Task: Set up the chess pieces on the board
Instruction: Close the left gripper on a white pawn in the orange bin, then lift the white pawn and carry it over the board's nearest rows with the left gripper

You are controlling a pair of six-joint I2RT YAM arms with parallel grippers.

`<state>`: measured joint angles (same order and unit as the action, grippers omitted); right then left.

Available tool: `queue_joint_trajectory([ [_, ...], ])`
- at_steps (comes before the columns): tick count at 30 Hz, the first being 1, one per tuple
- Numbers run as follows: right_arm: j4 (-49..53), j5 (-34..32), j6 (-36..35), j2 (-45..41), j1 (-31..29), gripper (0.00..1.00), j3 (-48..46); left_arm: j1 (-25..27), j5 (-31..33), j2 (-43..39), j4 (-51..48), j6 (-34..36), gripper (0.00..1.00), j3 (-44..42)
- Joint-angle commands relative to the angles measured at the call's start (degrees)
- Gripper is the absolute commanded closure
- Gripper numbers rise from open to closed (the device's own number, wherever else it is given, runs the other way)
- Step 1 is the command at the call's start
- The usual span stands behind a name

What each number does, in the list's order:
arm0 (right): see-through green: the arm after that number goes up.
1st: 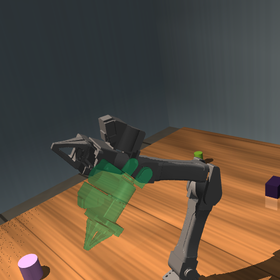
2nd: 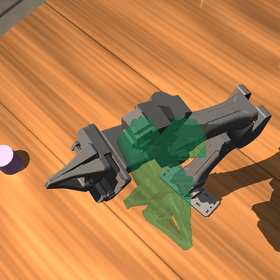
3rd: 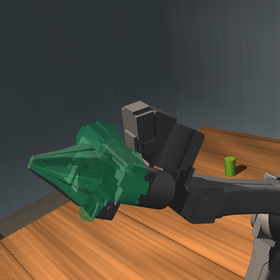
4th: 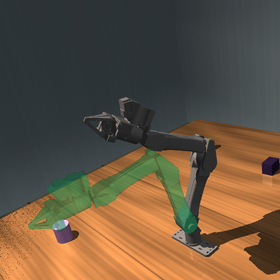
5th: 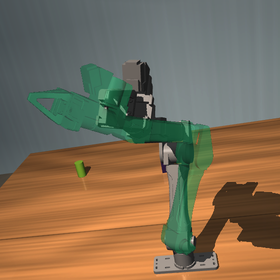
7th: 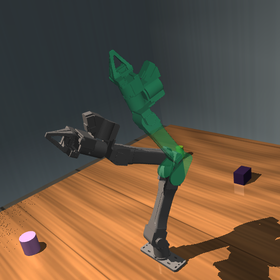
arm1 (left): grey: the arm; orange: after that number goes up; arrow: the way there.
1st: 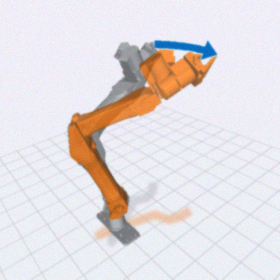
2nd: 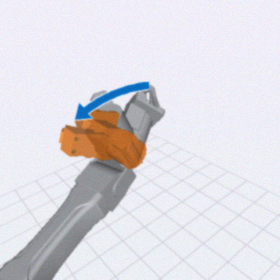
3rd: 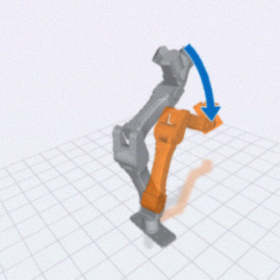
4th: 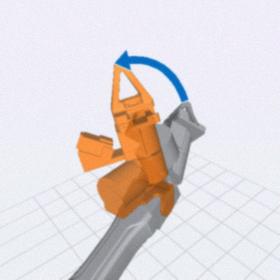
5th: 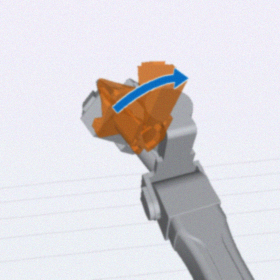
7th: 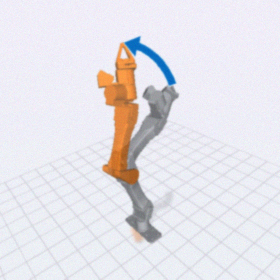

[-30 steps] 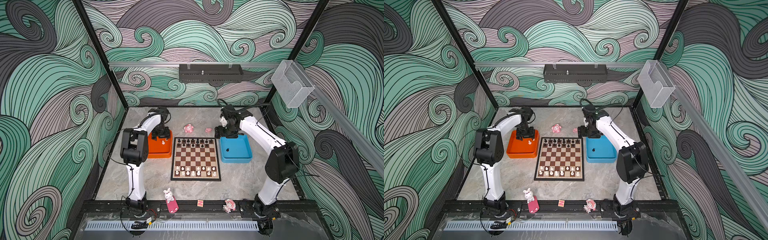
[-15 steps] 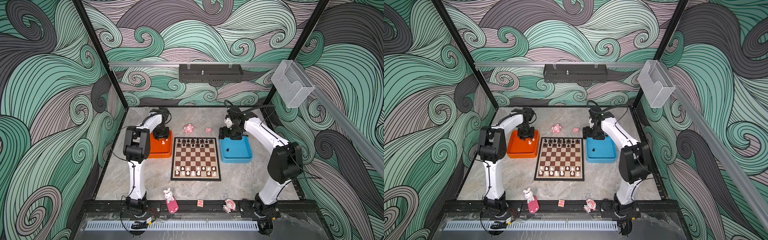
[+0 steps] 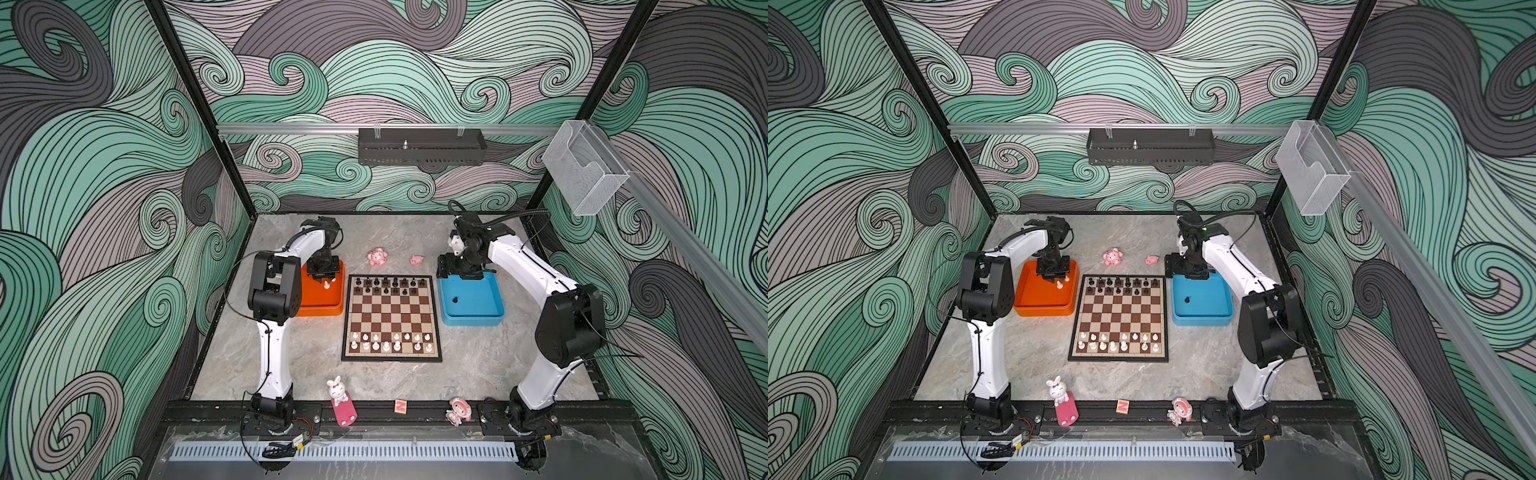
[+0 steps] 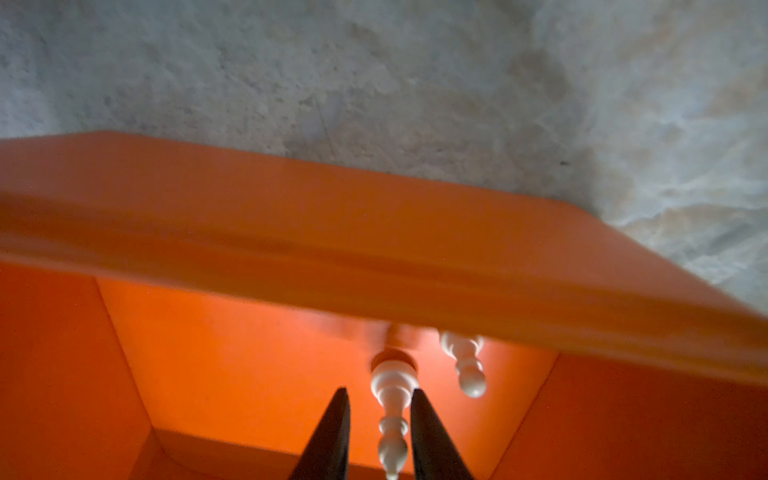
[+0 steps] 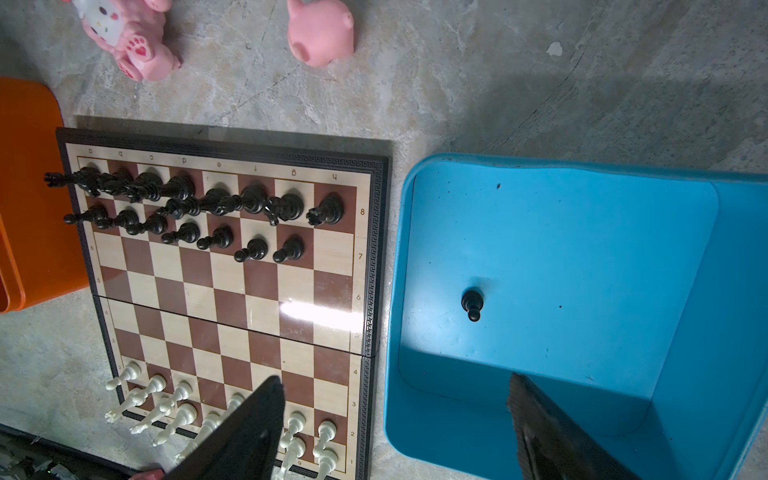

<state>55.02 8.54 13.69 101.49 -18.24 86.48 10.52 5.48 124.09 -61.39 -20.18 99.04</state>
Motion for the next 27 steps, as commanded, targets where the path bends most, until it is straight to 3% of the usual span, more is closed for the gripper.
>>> queue_joint_trajectory([
  [1, -0.14, 0.39, -0.60, 0.64, 0.35, 0.15, -0.16, -0.29, -0.51, 0.63, -0.11, -0.50, 0.71, -0.25],
  [18, -0.17, 0.08, -0.60, 0.49, 0.51, 0.15, -0.32, -0.05, -0.90, 0.29, -0.25, -0.38, 0.84, -0.52],
  [27, -0.02, 0.38, -0.36, -1.02, 0.56, 0.15, -0.33, 1.62, 0.67, -6.46, -5.42, 1.24, 0.86, 0.62],
])
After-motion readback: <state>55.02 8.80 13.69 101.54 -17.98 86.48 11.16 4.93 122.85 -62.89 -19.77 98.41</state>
